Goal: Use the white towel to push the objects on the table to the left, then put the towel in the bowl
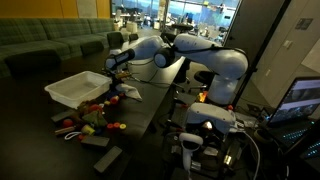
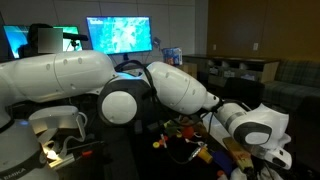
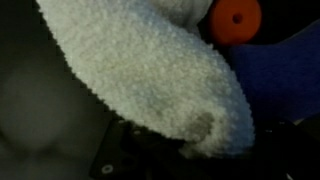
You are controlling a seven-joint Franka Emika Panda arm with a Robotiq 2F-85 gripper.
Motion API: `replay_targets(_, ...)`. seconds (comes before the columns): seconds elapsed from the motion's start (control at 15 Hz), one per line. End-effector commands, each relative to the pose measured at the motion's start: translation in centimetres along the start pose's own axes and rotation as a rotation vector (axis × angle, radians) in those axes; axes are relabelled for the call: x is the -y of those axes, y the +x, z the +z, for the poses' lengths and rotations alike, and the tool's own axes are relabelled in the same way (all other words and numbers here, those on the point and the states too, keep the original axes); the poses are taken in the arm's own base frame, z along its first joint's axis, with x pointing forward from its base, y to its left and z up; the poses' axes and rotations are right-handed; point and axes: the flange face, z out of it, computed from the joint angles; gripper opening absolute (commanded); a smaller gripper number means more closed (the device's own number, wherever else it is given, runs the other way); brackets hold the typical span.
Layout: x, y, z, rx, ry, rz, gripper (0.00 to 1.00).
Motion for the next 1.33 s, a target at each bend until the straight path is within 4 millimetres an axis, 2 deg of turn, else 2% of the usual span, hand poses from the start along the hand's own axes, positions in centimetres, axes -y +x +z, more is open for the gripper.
replay_targets(0.0, 1.8, -2.1, 4.0, 0.103, -0.007, -0.060, 0.00)
replay_targets(0.27, 3.8, -2.9, 4.1, 0.148, 0.004, -0.089, 0.00)
replay_targets(0.4, 5.7, -3.5, 4.1, 0.171, 0.014, -0.125, 0.00)
replay_targets(1.27, 20.7, -10.1, 4.3, 0.315, 0.028, -0.227, 0.00)
